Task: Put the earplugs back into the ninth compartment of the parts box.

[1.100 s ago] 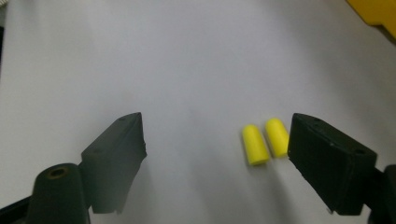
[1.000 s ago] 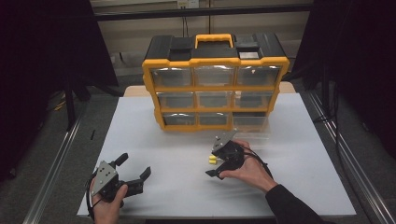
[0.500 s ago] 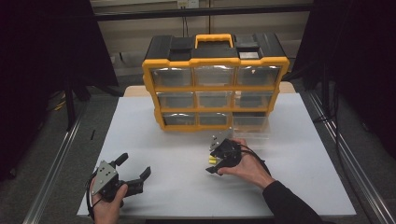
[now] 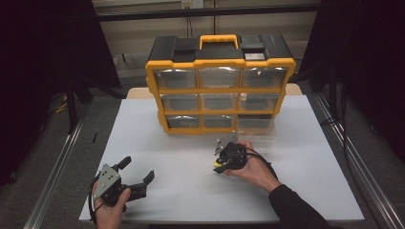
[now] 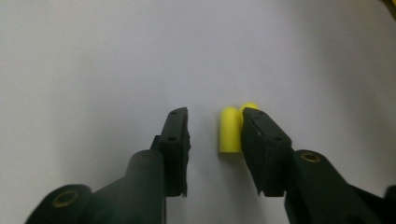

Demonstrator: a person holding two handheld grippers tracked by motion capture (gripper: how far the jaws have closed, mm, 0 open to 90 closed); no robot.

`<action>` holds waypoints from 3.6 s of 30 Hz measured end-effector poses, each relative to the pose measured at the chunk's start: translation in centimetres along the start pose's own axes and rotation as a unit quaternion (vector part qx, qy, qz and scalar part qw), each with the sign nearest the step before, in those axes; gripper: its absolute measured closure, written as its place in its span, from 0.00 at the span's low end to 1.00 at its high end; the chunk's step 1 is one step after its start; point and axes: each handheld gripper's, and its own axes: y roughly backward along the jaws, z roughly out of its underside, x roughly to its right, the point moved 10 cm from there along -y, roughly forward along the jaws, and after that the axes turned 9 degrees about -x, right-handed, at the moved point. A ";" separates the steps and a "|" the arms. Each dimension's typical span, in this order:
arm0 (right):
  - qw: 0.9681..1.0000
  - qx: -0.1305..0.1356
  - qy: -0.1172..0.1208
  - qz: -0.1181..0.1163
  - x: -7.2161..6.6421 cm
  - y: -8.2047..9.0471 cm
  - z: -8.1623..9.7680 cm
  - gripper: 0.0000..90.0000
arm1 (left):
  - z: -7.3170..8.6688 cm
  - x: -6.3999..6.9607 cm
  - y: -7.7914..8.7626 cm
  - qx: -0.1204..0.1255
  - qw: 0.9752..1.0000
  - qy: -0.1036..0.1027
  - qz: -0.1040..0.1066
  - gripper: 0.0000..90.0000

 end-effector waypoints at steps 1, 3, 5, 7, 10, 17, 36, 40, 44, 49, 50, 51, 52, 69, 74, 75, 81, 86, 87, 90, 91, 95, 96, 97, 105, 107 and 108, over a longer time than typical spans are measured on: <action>1.000 0.000 0.001 0.002 0.1 0.0 0.0 0.75 | 0.0 0.0 0.0 0.000 1.000 0.001 0.000 0.05; 1.000 0.000 0.000 0.006 0.2 -0.1 0.0 0.79 | 0.0 0.0 0.0 -0.001 1.000 -0.001 0.000 0.05; 1.000 -0.002 0.001 0.012 0.4 -0.1 0.1 0.84 | 0.0 0.0 0.0 0.000 1.000 0.001 0.001 0.05; 1.000 -0.003 -0.002 0.017 0.5 0.0 0.1 0.87 | 0.0 0.0 0.0 -0.001 1.000 -0.001 0.000 0.05; 1.000 -0.002 -0.001 0.020 0.6 -0.1 0.1 0.89 | 0.0 0.0 0.0 0.000 1.000 0.001 0.000 0.05; 1.000 0.002 -0.004 0.021 0.7 0.1 0.0 0.90 | 0.0 0.0 0.0 -0.001 1.000 -0.001 0.000 0.05; 0.999 0.035 -0.007 0.024 0.6 1.2 -0.3 0.91 | 0.0 -0.1 0.0 -0.001 1.000 -0.001 -0.001 0.05; 0.999 0.043 -0.007 0.024 0.7 1.6 -0.3 0.91 | 0.0 -0.1 0.0 -0.001 1.000 -0.001 -0.001 0.05; 0.998 0.054 -0.008 0.023 0.7 2.1 -0.4 0.91 | 0.0 -0.1 0.0 -0.001 1.000 -0.001 -0.001 0.05; 0.997 0.077 -0.010 0.027 0.8 2.8 -0.6 0.91 | 0.0 -0.1 0.0 -0.001 1.000 -0.001 0.000 0.05; 0.996 0.082 -0.010 0.026 0.8 2.9 -0.6 0.91 | 0.0 0.0 0.0 0.000 1.000 0.002 0.000 0.05; 0.996 0.085 -0.011 0.023 0.7 3.1 -0.7 0.91 | 0.0 0.0 0.0 0.001 1.000 0.001 0.000 0.05; 0.996 0.088 -0.011 0.022 0.7 3.2 -0.7 0.91 | 0.0 0.0 0.0 0.001 1.000 0.002 0.000 0.05; 0.990 0.140 -0.021 0.013 0.6 5.5 -0.9 0.91 | 0.0 0.0 0.0 0.001 1.000 0.001 0.000 0.05; 0.988 0.154 -0.020 0.016 0.7 6.3 -0.9 0.91 | 0.0 0.0 0.0 0.001 1.000 0.001 0.001 0.05; 0.987 0.156 -0.021 0.016 0.7 6.5 -0.9 0.91 | 0.0 0.0 0.0 0.001 1.000 0.000 0.000 0.05; 0.985 0.169 -0.024 0.022 1.0 7.5 -0.8 0.91 | 0.0 0.0 0.0 0.002 1.000 0.001 0.001 0.05; 0.984 0.176 -0.028 0.024 1.2 8.1 -0.6 0.91 | 0.0 0.0 0.0 0.001 1.000 0.001 0.001 0.05; 0.984 0.177 -0.029 0.026 1.3 8.3 -0.6 0.91 | 0.0 0.0 0.0 0.001 1.000 0.002 0.002 0.05; 0.982 0.183 -0.032 0.031 1.5 9.0 -0.5 0.91 | 0.0 0.0 0.0 0.001 1.000 0.002 0.001 0.05; 0.982 0.185 -0.032 0.036 1.7 9.4 -0.4 0.92 | 0.0 0.0 0.0 0.001 1.000 0.001 0.001 0.05; 0.980 0.192 -0.040 0.043 2.0 10.4 -0.1 0.92 | 0.0 0.0 0.0 0.001 1.000 0.002 0.001 0.05; 0.979 0.194 -0.041 0.045 2.2 10.6 0.0 0.92 | 0.0 0.0 0.0 0.001 1.000 0.002 0.002 0.05; 0.979 0.196 -0.043 0.048 2.3 10.9 0.1 0.92 | 0.0 0.1 0.0 0.001 1.000 0.002 0.002 0.05; 0.976 0.205 -0.052 0.059 2.8 12.0 0.5 0.91 | -0.1 0.0 0.0 0.002 1.000 0.003 0.002 0.05; 0.975 0.206 -0.055 0.063 2.9 12.2 0.6 0.92 | -0.1 0.0 0.0 0.002 1.000 0.003 0.002 0.05; 0.975 0.206 -0.059 0.065 3.0 12.4 0.6 0.92 | -0.1 0.0 0.0 0.003 1.000 0.004 0.002 0.05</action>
